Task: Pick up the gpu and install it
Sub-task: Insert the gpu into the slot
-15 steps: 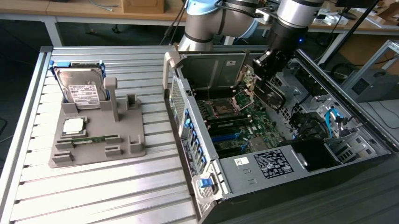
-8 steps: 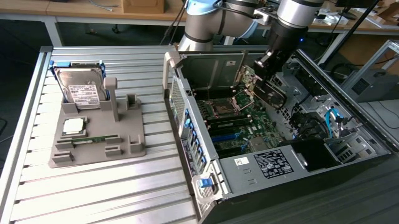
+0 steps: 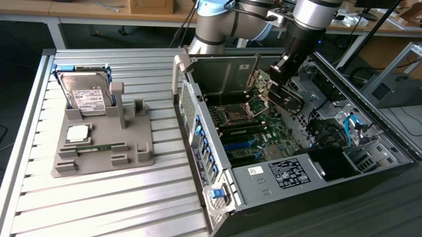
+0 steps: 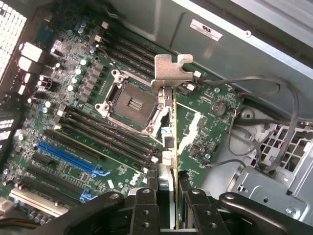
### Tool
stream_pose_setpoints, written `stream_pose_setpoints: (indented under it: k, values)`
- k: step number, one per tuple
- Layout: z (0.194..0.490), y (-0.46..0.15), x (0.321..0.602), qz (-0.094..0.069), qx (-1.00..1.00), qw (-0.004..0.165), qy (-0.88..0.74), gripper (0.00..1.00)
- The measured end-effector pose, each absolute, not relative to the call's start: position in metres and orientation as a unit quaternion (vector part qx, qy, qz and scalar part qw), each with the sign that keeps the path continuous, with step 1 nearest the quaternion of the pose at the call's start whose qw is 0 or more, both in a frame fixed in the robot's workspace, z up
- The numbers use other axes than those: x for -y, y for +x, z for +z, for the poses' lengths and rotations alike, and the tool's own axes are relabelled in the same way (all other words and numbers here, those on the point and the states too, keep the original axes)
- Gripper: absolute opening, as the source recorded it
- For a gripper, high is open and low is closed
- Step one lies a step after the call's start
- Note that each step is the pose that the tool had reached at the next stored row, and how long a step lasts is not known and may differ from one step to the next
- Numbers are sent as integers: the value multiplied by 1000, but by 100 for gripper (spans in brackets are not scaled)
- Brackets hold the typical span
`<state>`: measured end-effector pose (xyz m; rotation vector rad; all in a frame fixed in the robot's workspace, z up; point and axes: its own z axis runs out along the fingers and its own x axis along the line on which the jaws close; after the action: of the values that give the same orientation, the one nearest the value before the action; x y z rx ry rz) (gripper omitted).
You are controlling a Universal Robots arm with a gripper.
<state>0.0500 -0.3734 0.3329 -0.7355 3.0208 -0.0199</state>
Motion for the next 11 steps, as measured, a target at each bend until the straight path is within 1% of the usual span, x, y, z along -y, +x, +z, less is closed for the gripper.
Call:
stream_pose_setpoints:
  k: [11]
  values:
    - [333,50,373,-6,-962,16,-273,27]
